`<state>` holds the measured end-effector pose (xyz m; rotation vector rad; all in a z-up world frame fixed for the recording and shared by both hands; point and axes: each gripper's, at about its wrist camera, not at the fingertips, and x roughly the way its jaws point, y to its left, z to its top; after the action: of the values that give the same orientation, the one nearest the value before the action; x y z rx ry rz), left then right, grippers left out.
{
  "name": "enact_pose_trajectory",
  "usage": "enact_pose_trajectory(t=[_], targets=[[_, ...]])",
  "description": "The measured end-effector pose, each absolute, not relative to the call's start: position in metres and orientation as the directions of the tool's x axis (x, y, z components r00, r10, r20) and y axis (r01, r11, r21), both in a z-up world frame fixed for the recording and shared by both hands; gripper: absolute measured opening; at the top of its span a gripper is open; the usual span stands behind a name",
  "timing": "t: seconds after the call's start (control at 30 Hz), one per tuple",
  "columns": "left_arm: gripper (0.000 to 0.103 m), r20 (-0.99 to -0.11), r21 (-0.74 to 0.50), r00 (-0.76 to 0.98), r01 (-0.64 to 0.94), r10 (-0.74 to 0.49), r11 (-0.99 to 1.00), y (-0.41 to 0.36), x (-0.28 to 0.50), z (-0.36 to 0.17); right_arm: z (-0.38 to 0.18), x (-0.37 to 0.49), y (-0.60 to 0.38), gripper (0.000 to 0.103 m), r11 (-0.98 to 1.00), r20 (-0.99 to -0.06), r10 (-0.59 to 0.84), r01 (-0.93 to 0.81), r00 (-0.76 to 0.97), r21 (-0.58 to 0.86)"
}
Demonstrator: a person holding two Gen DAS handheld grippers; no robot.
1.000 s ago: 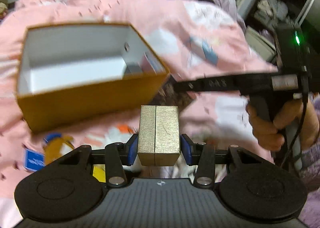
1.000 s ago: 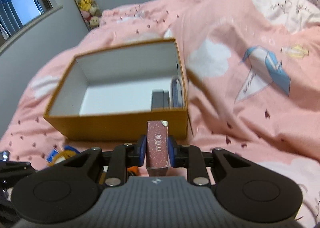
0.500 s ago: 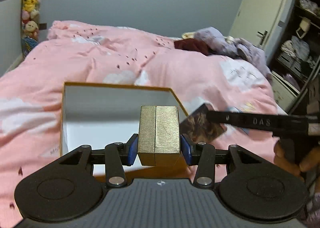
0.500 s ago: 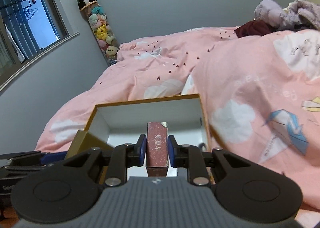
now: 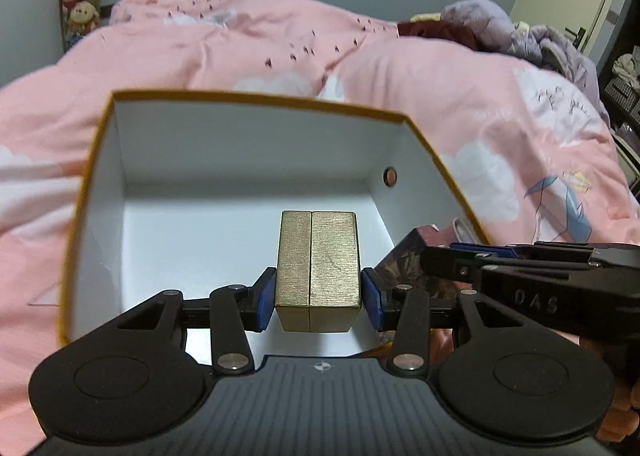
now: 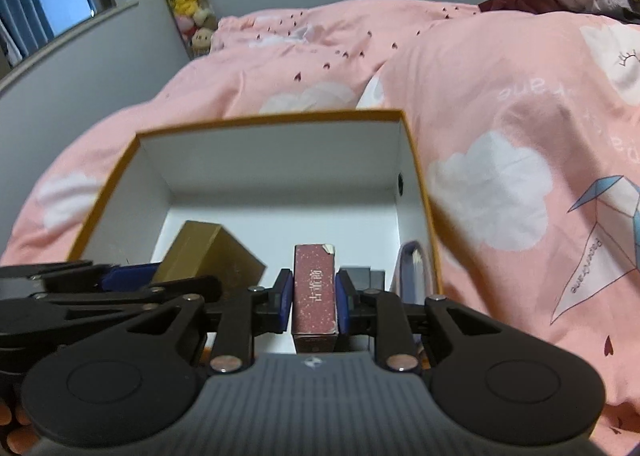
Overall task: Organize objects
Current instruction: 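Lower the gold box and maroon box into the orange box and release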
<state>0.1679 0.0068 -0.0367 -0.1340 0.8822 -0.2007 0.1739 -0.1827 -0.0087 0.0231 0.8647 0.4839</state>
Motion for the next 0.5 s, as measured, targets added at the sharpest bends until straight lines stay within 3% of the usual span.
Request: enact_pose_trajectory(t=[0.5], targets=[[0.051,-0.823,-0.243,0.518,0.052,-0.234,0.969,0.009,0.184,-0.067,-0.030,0.182,-0.182,0.028,0.902,-0.784,0.399,-0.357,0.475,0.243]])
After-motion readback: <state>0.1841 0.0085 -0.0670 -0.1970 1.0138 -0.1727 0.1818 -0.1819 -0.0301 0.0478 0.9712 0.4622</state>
